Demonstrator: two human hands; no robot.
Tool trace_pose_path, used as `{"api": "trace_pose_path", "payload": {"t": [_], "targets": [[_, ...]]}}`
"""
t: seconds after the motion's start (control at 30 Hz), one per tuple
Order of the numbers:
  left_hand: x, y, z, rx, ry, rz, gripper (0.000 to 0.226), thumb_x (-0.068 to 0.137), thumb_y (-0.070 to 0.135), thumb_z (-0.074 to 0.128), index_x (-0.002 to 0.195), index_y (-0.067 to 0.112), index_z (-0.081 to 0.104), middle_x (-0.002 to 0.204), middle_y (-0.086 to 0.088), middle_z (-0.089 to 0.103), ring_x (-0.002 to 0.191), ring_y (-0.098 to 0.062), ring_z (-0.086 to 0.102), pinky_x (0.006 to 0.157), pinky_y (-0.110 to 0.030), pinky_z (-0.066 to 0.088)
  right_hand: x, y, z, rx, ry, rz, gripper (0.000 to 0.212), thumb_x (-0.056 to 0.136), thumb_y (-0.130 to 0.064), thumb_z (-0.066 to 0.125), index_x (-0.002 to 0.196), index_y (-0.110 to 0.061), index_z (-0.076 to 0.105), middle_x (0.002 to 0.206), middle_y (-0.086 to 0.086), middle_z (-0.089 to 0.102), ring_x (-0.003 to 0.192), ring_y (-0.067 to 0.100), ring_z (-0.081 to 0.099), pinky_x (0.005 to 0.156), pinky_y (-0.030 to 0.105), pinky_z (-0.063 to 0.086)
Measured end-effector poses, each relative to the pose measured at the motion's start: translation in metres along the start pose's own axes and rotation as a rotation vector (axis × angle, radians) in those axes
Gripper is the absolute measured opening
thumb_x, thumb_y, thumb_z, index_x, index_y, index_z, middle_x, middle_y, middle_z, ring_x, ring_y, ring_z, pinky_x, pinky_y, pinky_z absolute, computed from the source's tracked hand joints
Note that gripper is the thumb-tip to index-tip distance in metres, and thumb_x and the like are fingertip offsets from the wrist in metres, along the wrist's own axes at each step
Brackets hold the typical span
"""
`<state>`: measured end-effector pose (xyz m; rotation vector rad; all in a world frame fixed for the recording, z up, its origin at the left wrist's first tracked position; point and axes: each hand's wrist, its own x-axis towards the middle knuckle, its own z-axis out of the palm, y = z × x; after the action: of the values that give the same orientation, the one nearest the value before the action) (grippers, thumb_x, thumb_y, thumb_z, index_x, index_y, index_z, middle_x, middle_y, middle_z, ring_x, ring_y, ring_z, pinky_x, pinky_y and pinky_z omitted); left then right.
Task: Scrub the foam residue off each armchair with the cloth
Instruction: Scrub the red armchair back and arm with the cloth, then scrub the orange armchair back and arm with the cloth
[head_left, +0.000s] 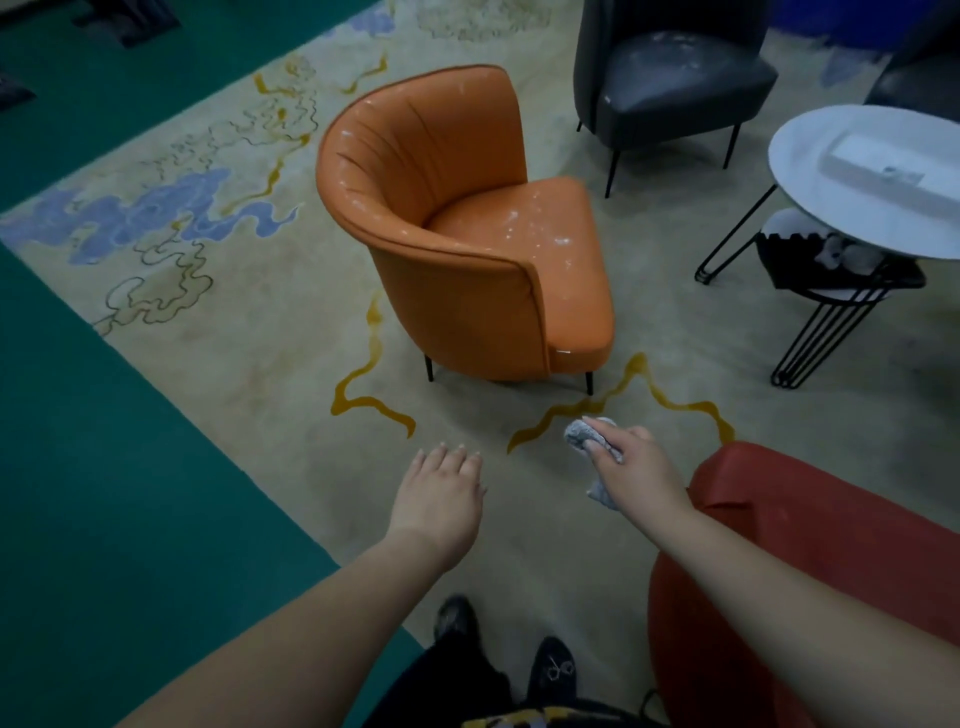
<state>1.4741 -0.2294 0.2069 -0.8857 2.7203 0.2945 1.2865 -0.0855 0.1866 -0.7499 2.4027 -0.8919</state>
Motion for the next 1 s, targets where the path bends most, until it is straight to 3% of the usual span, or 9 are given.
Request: {"api": "trace_pose_path", "payload": {"t": [0.3, 0.47, 0.67, 0.8, 1.0], "targets": [[0.128, -0.025, -0.042, -0.004, -0.008, 0.138, 0.049, 0.102, 0.024, 0.024, 0.15, 0.019, 0.026, 0.157, -0.003, 0.026, 0.146, -0.024, 0.016, 0.12, -0.039, 0.008, 0.098, -0.026, -0.015, 0.007, 0.097, 0.06, 0.035, 0.093, -0.027, 0.056, 0.128, -0.031, 0.059, 0.104, 0.004, 0.051, 0.089, 0.012, 0.05, 0.079, 0.02, 0.032], [0.196, -0.023, -0.069, 0.003, -0.039, 0.22, 0.048, 0.102, 0.029, 0.025, 0.15, 0.019, 0.027, 0.156, -0.003, 0.028, 0.145, -0.024, 0.017, 0.119, -0.041, 0.007, 0.149, -0.037, -0.038, -0.034, 0.171, 0.091, 0.035, 0.093, -0.023, 0.056, 0.128, -0.026, 0.061, 0.117, 0.012, 0.059, 0.105, 0.021, 0.056, 0.086, 0.023, 0.039], [0.265, 0.005, -0.097, 0.035, -0.057, 0.308, 0.048, 0.103, 0.033, 0.025, 0.15, 0.022, 0.027, 0.155, 0.0, 0.03, 0.145, -0.022, 0.018, 0.119, -0.041, 0.006, 0.193, -0.029, -0.072, 0.01, 0.239, 0.183, 0.035, 0.094, -0.024, 0.055, 0.128, -0.028, 0.06, 0.121, 0.013, 0.057, 0.111, 0.022, 0.054, 0.091, 0.023, 0.036], [0.315, 0.036, -0.103, 0.073, -0.08, 0.335, 0.05, 0.101, 0.037, 0.029, 0.149, 0.021, 0.029, 0.153, -0.001, 0.033, 0.145, -0.023, 0.02, 0.118, -0.041, 0.007, 0.237, 0.0, -0.104, 0.053, 0.243, 0.215, 0.034, 0.094, -0.023, 0.055, 0.127, -0.026, 0.061, 0.122, 0.014, 0.058, 0.111, 0.023, 0.056, 0.098, 0.034, 0.042], [0.391, 0.093, -0.112, 0.085, -0.101, 0.271, 0.048, 0.1, 0.034, 0.032, 0.146, 0.021, 0.031, 0.146, -0.002, 0.042, 0.139, -0.025, 0.028, 0.116, -0.042, 0.015, 0.309, 0.045, -0.166, 0.046, 0.204, 0.209, 0.034, 0.093, -0.027, 0.056, 0.127, -0.028, 0.061, 0.125, 0.01, 0.059, 0.11, 0.02, 0.058, 0.094, 0.031, 0.045]]}}
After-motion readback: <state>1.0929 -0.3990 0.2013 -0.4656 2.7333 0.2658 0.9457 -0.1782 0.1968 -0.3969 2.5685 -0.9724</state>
